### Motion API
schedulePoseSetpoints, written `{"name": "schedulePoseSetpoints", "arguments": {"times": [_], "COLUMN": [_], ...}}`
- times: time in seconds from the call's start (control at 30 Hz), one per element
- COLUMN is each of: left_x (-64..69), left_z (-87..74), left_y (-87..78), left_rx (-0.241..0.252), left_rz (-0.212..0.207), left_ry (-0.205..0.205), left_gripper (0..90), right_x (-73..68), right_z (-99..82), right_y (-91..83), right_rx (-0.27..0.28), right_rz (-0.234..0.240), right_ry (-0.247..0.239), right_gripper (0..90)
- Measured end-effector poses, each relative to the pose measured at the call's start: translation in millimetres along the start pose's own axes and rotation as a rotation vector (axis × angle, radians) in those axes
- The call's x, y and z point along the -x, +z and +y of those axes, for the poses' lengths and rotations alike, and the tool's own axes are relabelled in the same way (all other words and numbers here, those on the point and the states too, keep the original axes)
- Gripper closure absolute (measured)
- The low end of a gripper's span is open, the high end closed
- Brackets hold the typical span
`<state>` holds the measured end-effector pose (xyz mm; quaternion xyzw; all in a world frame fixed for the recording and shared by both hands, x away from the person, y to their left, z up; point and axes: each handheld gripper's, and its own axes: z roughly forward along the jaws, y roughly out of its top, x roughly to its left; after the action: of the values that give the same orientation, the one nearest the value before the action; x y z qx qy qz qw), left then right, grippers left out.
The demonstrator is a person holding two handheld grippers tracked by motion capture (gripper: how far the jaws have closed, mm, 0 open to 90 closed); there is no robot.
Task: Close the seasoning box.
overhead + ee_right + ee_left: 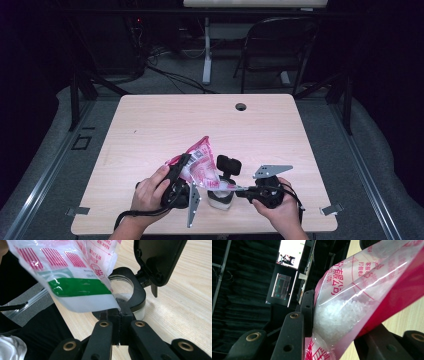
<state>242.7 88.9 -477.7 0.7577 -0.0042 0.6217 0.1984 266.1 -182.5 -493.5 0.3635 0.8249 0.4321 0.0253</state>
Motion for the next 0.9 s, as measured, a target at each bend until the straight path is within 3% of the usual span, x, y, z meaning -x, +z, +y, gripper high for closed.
{"name": "schedulePoseSetpoints", "arguments": {"times": [0.9], "left_x": [-0.3], "left_z": [1.0], "left_y": [-0.8], "left_rx": [0.009], "left_rz": [0.003], "left_ry": [-0.003], "left_gripper": [70.1], "right_x": [0.0], "right_z": [-0.3], "right_y": [-0.7], "right_rx": [0.004], "right_rz": [-0.003], "right_ry": [0.001], "right_gripper": [90.0]}}
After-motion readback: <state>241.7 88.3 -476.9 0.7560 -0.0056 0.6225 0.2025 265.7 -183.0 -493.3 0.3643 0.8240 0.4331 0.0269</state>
